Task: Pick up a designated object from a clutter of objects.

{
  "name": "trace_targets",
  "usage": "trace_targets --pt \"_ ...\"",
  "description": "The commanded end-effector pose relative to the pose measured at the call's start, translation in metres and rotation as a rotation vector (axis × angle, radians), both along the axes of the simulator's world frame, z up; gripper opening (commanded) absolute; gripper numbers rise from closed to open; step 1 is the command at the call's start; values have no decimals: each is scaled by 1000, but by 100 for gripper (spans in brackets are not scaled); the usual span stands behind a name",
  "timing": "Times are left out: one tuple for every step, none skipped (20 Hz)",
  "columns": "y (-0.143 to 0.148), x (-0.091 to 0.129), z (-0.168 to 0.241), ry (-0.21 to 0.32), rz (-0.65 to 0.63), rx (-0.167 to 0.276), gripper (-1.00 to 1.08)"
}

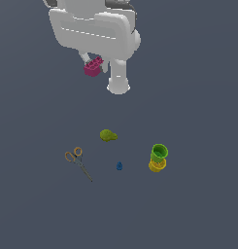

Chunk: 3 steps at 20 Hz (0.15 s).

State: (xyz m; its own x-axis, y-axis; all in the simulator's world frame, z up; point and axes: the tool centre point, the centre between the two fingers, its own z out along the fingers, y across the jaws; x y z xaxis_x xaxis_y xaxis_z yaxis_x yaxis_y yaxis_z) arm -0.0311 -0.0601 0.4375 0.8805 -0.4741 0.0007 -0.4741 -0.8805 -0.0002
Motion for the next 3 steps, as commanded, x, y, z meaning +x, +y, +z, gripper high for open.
trace_targets --pt "0 0 5 1 0 0 -100" --pt "0 0 6 1 1 0 -100" --pt "0 0 6 1 1 0 -100"
